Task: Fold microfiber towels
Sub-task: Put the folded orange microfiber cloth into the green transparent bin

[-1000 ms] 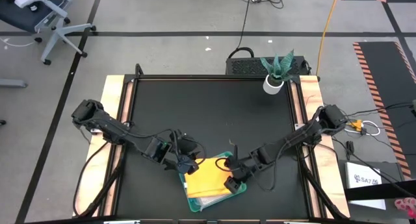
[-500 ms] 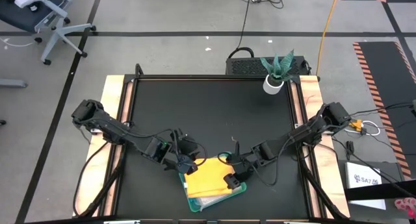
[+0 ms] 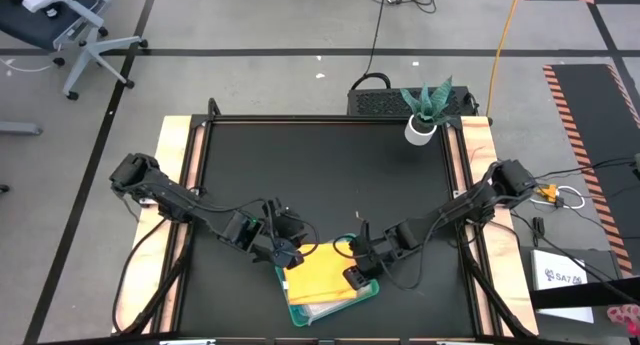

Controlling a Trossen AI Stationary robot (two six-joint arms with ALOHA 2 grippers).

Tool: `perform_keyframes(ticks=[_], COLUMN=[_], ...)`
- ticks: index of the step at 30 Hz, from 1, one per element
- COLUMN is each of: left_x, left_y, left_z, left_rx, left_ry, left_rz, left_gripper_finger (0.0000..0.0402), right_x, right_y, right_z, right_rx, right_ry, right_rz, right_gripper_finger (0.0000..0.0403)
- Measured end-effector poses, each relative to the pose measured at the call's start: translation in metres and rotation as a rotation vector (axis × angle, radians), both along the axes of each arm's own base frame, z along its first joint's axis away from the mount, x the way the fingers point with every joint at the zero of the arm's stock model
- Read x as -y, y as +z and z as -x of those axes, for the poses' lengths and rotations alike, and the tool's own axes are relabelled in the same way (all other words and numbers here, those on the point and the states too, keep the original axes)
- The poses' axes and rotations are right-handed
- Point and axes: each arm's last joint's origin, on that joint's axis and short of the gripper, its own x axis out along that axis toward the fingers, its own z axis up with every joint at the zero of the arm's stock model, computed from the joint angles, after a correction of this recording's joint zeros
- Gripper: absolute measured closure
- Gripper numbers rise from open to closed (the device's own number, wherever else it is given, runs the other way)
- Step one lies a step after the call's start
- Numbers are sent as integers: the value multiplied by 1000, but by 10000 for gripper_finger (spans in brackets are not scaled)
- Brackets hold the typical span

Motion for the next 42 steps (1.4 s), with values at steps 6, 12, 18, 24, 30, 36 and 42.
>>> perform_keyframes(ticks=[6,12,18,24,30,36,42], left_x=[0,-1,-2,-4,-6,-6,-6], left_y=[0,0,0,0,0,0,0], left_z=[0,0,-1,-1,-2,-2,-2], left_rx=[1,1,2,2,0,-3,-1], left_ry=[1,5,9,14,15,8,8], left_rz=[0,0,0,-1,-6,-11,-11], left_gripper_finger=[227,227,227,227,227,227,227], right_x=[-1,-5,-4,-3,-1,3,4], right_y=[-11,-19,-18,-10,10,23,18], right_z=[-3,-14,-13,-12,-7,7,19], right_rx=[-22,33,40,67,112,31,-108], right_ry=[-1,-2,12,27,36,61,121], right_rz=[11,-16,-9,-30,-61,-91,-108], right_gripper_finger=[268,268,298,370,395,399,400])
